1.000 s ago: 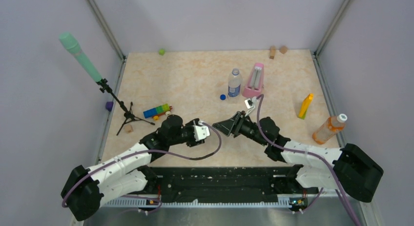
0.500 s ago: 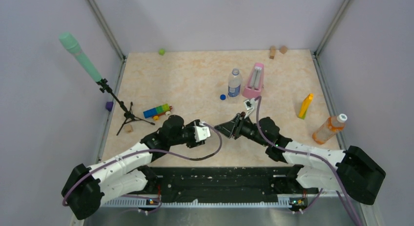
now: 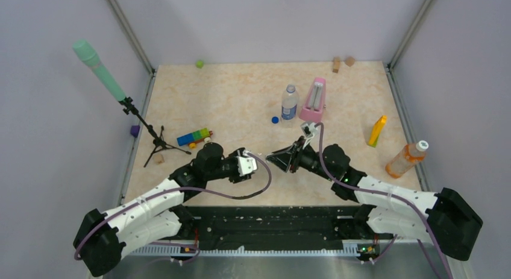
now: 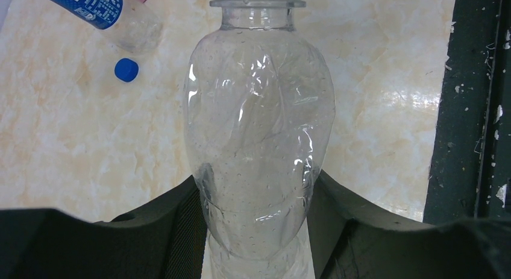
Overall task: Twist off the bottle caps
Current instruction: Unscrew the bottle cap from the plastic bottle.
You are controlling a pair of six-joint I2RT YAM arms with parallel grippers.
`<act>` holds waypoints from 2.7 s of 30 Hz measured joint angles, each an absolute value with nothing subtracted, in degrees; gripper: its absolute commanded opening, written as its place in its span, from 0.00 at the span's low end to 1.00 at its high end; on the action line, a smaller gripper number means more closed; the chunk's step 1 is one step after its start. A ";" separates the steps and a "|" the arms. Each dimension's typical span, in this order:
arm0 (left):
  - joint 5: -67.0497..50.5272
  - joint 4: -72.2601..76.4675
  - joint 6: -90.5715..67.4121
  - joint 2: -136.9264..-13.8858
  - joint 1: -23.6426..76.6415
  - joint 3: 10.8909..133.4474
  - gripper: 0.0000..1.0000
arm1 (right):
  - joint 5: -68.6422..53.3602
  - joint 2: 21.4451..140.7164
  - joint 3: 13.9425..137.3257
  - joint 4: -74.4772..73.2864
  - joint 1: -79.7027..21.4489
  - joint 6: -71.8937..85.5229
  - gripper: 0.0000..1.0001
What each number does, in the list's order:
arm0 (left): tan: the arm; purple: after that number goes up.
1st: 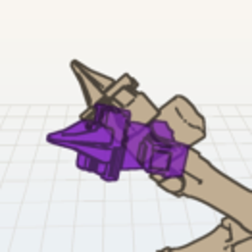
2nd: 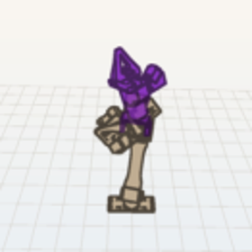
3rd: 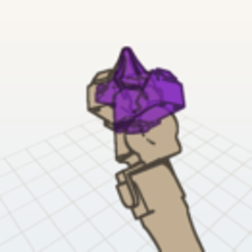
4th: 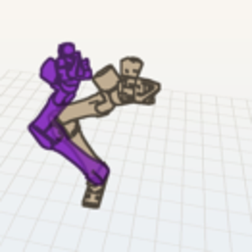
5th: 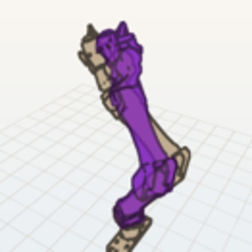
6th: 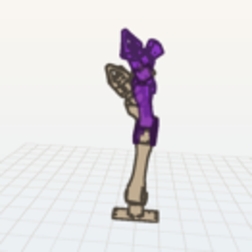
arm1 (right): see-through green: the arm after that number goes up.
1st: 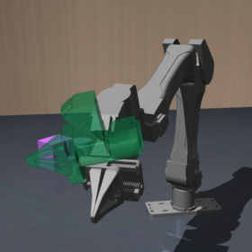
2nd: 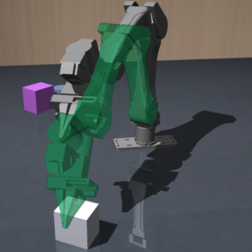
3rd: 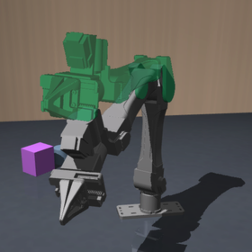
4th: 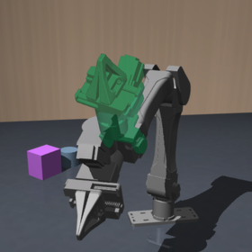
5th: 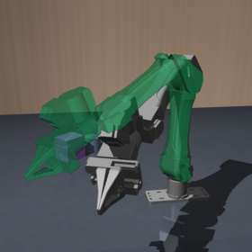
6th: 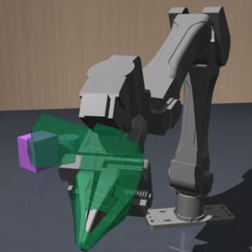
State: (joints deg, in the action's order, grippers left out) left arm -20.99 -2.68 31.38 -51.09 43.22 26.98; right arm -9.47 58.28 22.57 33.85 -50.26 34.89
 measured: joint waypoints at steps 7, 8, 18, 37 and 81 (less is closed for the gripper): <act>-21.58 -2.72 31.16 -51.09 43.16 26.87 0.00 | -10.02 58.13 22.50 33.63 -50.26 32.12 0.24; -21.58 -2.81 31.18 -51.09 43.16 26.87 0.00 | -10.20 58.13 22.50 33.61 -50.26 31.59 0.26; -22.09 -2.81 31.48 -51.16 43.24 26.85 0.00 | -10.83 56.31 24.01 28.99 -50.26 30.50 0.58; -23.51 -1.26 32.51 -52.27 43.22 27.18 0.00 | -10.70 53.39 22.46 27.81 -50.19 36.10 0.48; -25.89 -5.52 35.59 -49.95 43.05 25.50 0.00 | -40.12 57.41 20.97 32.45 -47.05 -31.77 0.40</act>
